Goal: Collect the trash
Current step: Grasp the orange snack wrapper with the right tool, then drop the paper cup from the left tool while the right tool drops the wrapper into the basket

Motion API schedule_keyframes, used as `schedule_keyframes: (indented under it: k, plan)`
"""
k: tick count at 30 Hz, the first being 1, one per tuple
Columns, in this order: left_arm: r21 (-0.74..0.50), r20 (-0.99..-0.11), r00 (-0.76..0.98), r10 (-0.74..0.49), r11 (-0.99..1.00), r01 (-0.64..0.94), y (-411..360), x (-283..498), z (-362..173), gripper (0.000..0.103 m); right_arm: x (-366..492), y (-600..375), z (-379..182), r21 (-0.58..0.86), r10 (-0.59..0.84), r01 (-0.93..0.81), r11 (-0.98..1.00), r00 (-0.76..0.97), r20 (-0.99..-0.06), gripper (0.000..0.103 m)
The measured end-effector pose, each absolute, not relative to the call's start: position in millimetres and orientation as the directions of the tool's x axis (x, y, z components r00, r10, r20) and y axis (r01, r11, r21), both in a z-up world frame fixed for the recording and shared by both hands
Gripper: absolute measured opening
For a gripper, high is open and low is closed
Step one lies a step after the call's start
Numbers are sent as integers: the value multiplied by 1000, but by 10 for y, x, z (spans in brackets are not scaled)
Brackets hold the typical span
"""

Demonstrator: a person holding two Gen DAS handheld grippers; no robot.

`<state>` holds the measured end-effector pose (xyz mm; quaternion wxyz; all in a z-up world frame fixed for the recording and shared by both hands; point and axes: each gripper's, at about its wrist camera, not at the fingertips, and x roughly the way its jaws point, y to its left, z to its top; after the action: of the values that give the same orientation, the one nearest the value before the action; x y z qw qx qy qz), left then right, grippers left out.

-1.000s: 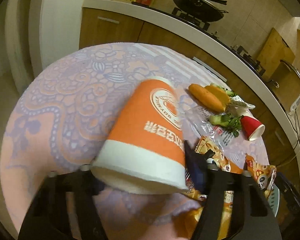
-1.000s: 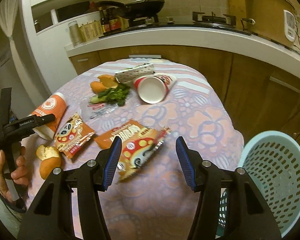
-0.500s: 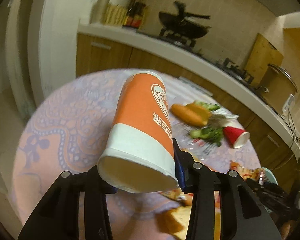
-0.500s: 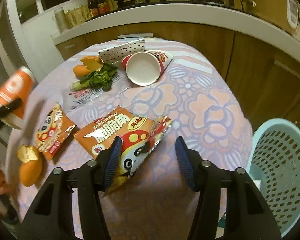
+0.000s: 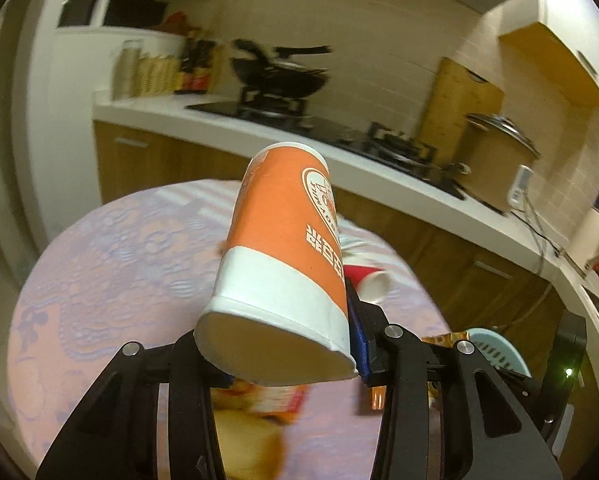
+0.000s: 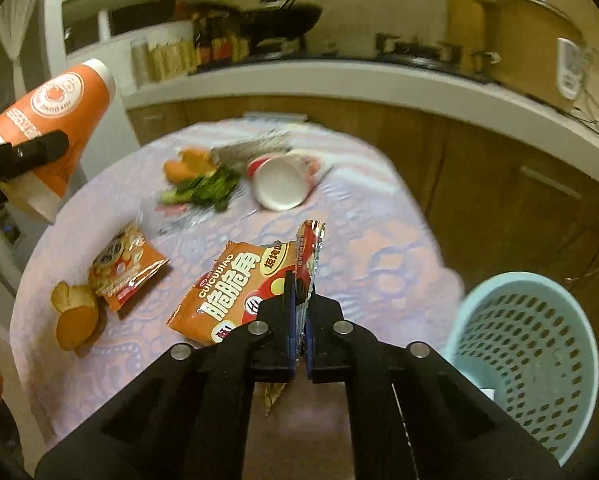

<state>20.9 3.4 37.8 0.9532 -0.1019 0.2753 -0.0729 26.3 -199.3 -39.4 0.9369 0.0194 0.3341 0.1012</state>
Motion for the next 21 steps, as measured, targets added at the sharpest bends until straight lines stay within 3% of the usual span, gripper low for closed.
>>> schedule_keyframes:
  k: [11, 21]
  plan:
    - [-225, -483, 792, -373, 927, 300, -1146, 209, 459, 40, -49, -3242, -199, 132, 17, 67, 989, 834, -552, 2]
    - [-195, -542, 681, -493, 862, 468, -2225, 245, 164, 40, -315, -4201, -467, 172, -118, 264, 949, 802, -585, 2]
